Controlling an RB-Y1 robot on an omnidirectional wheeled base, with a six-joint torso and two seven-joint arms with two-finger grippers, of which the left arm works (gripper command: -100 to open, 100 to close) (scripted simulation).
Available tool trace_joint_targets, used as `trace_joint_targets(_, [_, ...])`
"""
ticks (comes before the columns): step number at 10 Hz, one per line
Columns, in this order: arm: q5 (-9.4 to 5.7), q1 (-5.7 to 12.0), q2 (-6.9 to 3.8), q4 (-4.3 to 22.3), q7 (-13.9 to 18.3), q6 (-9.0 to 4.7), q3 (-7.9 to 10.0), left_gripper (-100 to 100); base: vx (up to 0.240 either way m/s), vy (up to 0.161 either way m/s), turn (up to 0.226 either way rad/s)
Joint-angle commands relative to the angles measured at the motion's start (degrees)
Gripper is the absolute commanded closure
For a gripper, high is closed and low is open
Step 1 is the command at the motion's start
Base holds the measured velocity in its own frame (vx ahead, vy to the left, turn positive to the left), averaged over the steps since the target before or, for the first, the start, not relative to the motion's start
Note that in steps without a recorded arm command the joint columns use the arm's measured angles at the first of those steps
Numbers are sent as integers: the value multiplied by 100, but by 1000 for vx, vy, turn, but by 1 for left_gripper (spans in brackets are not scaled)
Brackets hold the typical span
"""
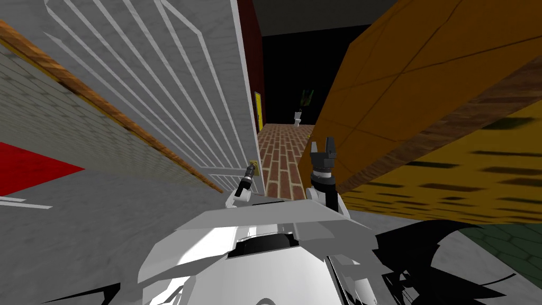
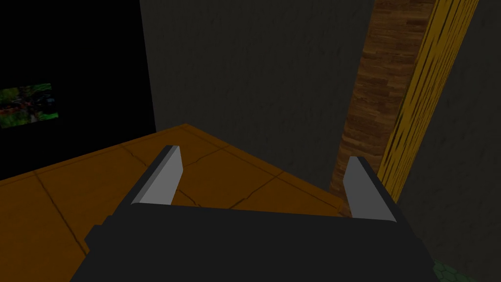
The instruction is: Push the door open
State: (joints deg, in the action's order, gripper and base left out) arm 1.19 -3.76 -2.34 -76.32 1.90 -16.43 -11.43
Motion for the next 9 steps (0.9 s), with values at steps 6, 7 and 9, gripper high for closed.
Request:
trace_joint_targets(6, [-37, 145, -117, 10, -102, 24, 470, 100, 164, -86, 56])
trace_joint_targets(7, [-42, 154, -123, 18, -112, 24, 516, 100, 127, -95, 71])
trace_joint_targets(9, [-55, 183, -131, 45, -141, 26, 660, 100, 145, -109, 78])
